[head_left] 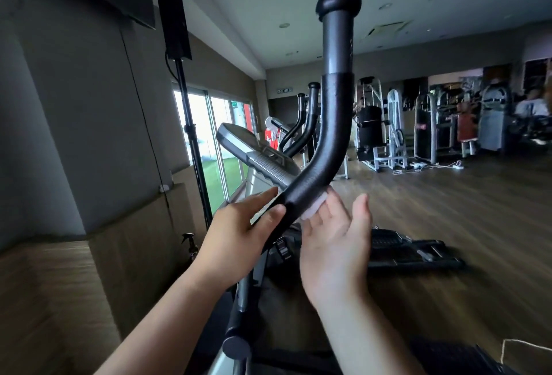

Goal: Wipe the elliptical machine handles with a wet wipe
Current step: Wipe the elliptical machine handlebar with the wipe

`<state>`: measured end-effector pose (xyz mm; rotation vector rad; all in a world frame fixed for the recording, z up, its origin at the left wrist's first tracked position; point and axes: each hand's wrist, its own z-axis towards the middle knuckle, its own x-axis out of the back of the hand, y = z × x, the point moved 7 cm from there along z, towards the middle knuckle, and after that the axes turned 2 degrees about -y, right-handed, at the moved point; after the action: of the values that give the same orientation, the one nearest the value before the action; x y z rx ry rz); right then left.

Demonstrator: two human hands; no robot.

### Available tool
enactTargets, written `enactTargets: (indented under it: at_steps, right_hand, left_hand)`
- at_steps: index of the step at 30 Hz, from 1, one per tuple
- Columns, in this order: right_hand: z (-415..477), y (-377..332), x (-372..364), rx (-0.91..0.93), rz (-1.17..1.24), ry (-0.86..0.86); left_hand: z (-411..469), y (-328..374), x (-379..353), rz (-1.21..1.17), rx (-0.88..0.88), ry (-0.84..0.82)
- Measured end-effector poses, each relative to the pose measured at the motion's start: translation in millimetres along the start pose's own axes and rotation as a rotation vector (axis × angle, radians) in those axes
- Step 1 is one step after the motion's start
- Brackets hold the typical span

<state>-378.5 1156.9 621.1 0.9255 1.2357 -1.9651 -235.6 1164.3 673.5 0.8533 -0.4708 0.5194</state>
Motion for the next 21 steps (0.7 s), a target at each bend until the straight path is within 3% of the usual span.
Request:
enactTargets:
  at_steps: [4,9,11,19,21]
  right_hand:
    - [6,-32,-17,0.154,-0.127,-0.112]
    - [38,-66,-19,0.220,-0.317,-0.144]
    - [48,-85,-29,0.294,-0.385,-0.243]
    - [82,-126,-51,0.382,-0.572,-0.431]
    - [80,-115,-40,0.323,-0.561,-0.423]
  left_hand:
    - [7,21,-6,0.025,-0.067,0.024]
    - [11,39,-11,0.074,-0.097,0.088]
    - [11,45,-12,0.100,-0.094,0.107]
    - [7,54,-20,0.152,-0.035,0.181]
    - [5,56,-22,0.161,-0.001,0.207]
